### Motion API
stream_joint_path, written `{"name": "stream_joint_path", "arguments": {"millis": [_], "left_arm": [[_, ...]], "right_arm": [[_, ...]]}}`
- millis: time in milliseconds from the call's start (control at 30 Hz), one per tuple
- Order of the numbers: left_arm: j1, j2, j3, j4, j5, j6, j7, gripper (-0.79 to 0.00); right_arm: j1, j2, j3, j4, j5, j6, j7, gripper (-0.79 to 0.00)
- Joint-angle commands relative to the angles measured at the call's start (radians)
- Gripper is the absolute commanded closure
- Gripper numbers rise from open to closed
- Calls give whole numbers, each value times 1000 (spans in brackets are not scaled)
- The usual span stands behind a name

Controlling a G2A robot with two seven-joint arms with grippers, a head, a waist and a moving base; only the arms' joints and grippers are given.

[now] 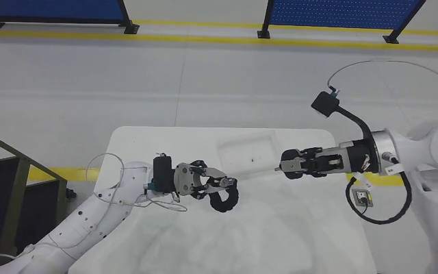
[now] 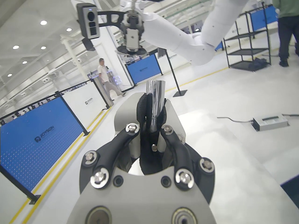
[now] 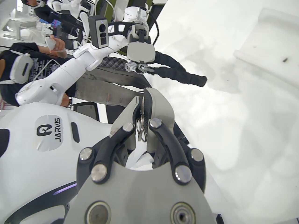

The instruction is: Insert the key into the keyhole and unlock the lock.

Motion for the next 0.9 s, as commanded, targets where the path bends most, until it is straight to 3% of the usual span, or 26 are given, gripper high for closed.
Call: {"name": "stream_joint_path", "arguments": {"millis": [0,300,700,767,867], "left_arm": [[10,-10,1,1,-37,-3,-20,0],[-37,-112,52,117,-110,45,-63,0],[-109,-270,149,296,-22,84,34,0],[-110,-277,153,302,-17,87,40,0],[-110,-277,153,302,-17,87,40,0]], "right_arm": [[27,18,-36,-16,-16,7,-7,0],[139,146,-192,-61,-2,91,-91,0],[295,357,-381,-149,118,200,-200,0],[321,381,-403,-146,155,217,-216,0],[321,381,-403,-146,155,217,-216,0]]}}
